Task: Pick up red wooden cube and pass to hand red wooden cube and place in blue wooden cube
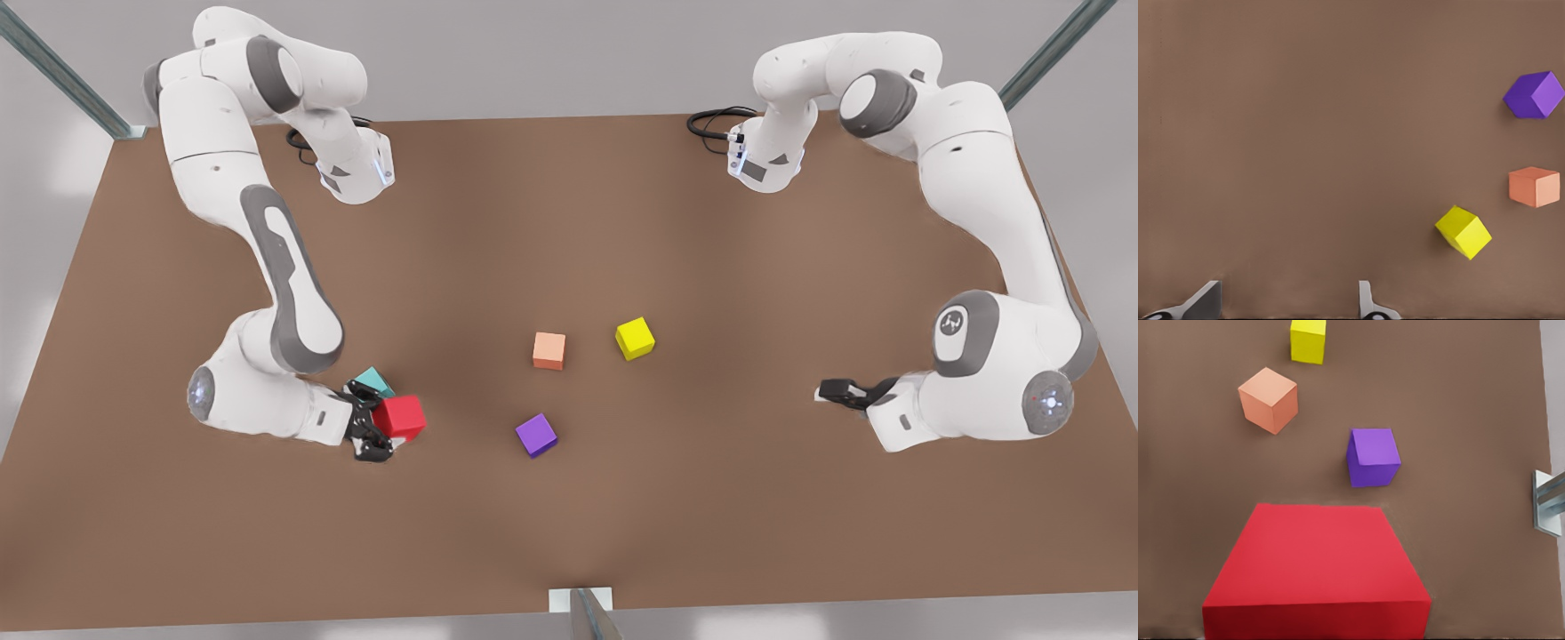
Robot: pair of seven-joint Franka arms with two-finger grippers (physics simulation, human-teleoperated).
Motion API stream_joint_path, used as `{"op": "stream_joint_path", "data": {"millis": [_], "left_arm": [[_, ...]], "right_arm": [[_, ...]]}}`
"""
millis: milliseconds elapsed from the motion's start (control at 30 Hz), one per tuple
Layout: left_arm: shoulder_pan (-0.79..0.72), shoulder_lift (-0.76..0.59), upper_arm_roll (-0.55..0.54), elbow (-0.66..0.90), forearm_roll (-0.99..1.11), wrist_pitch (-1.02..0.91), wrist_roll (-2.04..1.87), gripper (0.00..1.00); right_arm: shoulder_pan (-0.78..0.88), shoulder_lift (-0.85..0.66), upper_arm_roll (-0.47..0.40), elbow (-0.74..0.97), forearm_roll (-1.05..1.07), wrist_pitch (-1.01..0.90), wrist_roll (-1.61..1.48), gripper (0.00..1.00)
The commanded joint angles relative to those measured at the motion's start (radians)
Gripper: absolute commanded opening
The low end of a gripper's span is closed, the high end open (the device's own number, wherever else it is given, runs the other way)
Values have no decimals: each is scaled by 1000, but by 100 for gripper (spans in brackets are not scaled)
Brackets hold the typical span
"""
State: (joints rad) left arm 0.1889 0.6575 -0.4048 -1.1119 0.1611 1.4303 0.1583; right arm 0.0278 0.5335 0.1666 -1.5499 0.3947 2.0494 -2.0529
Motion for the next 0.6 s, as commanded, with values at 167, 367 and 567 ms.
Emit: {"op": "stream_joint_path", "data": {"millis": [167, 367, 567], "left_arm": [[-123, -355, 207, -510, -54, 346, -29, 100], [-80, -311, 210, -362, -95, 188, -19, 100], [-85, -311, 210, -362, -94, 176, -20, 100]], "right_arm": [[24, -142, -36, -274, -582, 144, 757, 42], [26, -127, -44, -323, -622, 301, 950, 42], [23, -165, -42, -420, -611, 301, 1005, 42]]}}
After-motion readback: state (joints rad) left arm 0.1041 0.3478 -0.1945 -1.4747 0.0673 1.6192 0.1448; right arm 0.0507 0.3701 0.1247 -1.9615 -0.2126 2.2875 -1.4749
